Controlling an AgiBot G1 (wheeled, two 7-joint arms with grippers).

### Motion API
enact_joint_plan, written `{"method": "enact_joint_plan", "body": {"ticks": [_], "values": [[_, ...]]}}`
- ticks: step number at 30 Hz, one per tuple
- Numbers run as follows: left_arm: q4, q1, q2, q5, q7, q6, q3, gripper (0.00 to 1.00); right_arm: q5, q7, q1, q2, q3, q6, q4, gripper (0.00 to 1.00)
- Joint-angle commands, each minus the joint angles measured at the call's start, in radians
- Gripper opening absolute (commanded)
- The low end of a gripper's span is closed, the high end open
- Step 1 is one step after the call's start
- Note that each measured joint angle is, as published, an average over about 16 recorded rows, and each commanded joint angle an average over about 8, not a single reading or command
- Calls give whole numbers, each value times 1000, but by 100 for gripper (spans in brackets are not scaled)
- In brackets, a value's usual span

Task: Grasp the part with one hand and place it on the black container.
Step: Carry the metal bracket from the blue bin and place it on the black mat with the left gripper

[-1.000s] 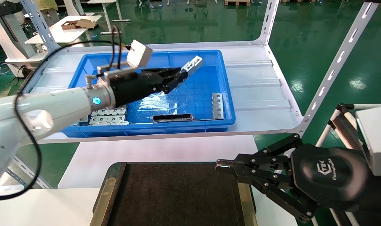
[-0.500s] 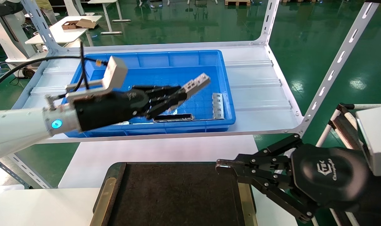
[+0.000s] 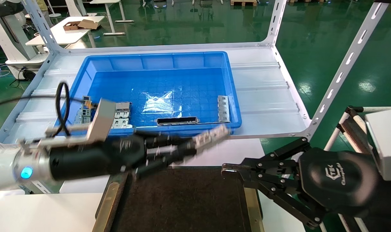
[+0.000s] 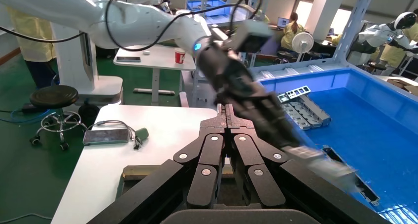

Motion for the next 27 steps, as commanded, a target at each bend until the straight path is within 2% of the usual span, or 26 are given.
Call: {"method": "enact_joint_plan", "body": {"ticks": [1,8,16,21,27], "values": [[-71,43,-25,-14,-32,12,-2,0,0,0,0,0,0,0,0,0],[-302,229,-108,-18,-113,-101,-13,0,0,0,0,0,-1,0,0,0],[-548,463,-159,11,-196,-358,-35,0,1,-1,0,0,-1,0,0,0],[-635,590,-141,49,-245,-548,-37,0,1,-1,0,1,-1,1,0,0],[-643,667,-75,81,-284,-695,-20,0,1,-1,0,1,-2,1,0,0]]}}
